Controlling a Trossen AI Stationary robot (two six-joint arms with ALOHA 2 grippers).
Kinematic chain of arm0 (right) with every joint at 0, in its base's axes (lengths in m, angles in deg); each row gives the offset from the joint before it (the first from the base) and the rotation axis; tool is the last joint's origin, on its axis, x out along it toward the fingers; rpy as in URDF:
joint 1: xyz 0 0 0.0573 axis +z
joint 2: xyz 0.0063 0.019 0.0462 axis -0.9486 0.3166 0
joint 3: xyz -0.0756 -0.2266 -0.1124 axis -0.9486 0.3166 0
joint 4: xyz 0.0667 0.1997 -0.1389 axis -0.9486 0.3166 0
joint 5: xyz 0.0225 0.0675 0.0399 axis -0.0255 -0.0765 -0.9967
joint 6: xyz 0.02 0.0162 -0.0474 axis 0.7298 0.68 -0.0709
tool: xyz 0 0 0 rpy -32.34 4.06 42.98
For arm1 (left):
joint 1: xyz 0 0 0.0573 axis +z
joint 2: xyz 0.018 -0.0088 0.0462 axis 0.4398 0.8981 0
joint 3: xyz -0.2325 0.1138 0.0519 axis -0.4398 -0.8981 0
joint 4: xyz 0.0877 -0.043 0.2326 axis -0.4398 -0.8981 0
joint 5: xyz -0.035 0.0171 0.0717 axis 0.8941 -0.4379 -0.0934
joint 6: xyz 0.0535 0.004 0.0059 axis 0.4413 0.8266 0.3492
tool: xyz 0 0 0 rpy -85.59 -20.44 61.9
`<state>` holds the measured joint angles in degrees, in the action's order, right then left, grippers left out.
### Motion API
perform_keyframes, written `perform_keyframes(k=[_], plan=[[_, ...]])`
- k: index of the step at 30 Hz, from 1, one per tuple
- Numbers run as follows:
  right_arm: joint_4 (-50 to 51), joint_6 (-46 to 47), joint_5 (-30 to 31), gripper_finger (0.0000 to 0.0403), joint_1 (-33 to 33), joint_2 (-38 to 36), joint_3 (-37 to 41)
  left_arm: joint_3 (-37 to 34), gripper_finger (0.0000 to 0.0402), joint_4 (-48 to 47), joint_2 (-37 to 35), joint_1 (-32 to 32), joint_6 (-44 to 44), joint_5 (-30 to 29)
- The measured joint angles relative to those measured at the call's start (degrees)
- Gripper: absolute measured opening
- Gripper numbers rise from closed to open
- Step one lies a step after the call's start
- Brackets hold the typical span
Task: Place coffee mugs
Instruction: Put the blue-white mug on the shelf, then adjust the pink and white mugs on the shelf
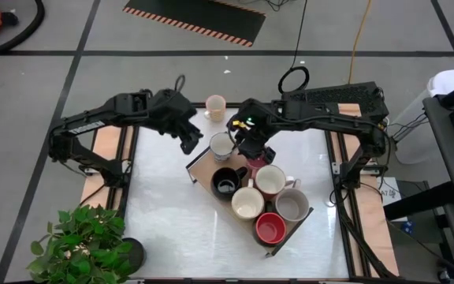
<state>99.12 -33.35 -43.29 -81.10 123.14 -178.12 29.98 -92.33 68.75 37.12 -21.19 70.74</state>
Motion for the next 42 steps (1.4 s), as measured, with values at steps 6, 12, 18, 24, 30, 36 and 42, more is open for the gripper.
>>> perform_keyframes(k=[6,12,18,24,30,36,42], plan=[[-0.9,5.3,-0.1,0.0120,-0.1,-1.7,0.0,-6.8,0.0111,0.8,-0.4,-3.5,-1.0,-1.1],[-3.5,14.0,0.1,0.0123,-0.1,-5.4,0.0,-14.3,0.0111,9.7,-0.3,-8.2,-3.7,-1.0],[1.0,24.1,2.7,0.0110,-2.4,-10.1,0.0,-19.3,0.0111,16.3,-0.3,-12.2,-6.6,-3.6],[12.9,24.9,5.9,0.0043,-4.8,-10.7,0.2,-22.8,0.0110,17.5,-0.4,-13.8,-7.6,-7.8],[17.2,25.1,10.5,0.0008,-5.6,-10.4,5.4,-24.0,0.0110,18.6,-0.3,-14.6,-4.8,-12.3],[18.4,25.3,8.7,0.0002,-5.0,-10.4,10.6,-24.0,0.0110,19.7,-0.2,-14.1,-2.8,-13.6],[15.3,25.3,3.9,0.0000,-4.1,-10.4,11.6,-24.0,0.0110,21.8,-0.2,-13.4,-2.0,-14.2]])
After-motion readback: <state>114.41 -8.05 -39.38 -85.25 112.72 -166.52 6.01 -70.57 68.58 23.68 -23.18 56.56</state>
